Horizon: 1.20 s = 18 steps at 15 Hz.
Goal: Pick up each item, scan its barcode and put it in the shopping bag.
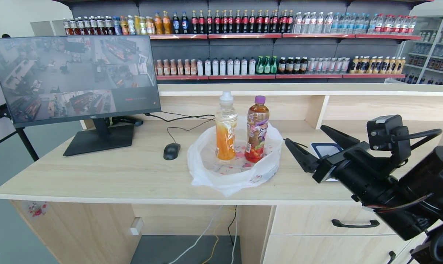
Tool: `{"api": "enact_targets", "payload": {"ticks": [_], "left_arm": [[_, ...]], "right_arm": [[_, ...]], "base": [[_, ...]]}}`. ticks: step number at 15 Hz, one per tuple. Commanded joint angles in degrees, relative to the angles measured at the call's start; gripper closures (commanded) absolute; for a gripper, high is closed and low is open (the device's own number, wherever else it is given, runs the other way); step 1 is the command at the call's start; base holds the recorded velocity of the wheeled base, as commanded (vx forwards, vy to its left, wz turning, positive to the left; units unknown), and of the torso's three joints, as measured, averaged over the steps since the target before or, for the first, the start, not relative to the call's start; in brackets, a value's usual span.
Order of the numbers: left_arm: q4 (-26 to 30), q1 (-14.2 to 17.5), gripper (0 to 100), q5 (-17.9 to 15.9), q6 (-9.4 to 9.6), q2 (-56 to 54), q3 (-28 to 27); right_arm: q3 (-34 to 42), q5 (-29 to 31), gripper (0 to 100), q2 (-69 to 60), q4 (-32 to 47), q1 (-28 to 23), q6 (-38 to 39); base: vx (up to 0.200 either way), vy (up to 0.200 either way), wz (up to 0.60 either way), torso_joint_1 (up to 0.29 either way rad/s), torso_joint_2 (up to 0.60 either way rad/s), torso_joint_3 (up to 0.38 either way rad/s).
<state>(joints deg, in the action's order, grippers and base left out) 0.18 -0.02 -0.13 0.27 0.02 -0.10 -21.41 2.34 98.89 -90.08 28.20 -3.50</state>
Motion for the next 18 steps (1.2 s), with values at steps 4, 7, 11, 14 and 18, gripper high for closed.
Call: {"api": "enact_targets", "payload": {"ticks": [4,7,11,14,18], "left_arm": [[0.0,0.0,0,0.0,-0.09,0.0,0.0],[0.0,0.0,0,0.0,-0.09,0.0,0.0],[0.0,0.0,0,0.0,-0.09,0.0,0.0],[0.0,0.1,0,0.0,-0.18,0.0,0.0],[0.0,0.0,0,0.0,-0.27,0.0,0.0]], "right_arm": [[0.2,0.0,0,-0.1,0.1,-0.2,0.0],[-0.3,0.0,0,0.2,0.1,-0.2,0.0],[-0.2,0.0,0,0.7,0.1,-0.3,0.0],[-0.4,0.0,0,0.9,0.1,-0.6,0.0],[-0.4,0.0,0,0.3,0.1,-0.7,0.1]], "base": [[0.0,-0.2,0.0,0.005,0.01,0.0],[0.0,-0.2,0.0,0.001,0.01,0.002],[0.0,-0.2,0.0,0.002,0.0,0.004],[0.0,-0.2,0.0,0.002,0.0,0.002],[0.0,-0.2,0.0,0.004,0.0,0.005]]}}
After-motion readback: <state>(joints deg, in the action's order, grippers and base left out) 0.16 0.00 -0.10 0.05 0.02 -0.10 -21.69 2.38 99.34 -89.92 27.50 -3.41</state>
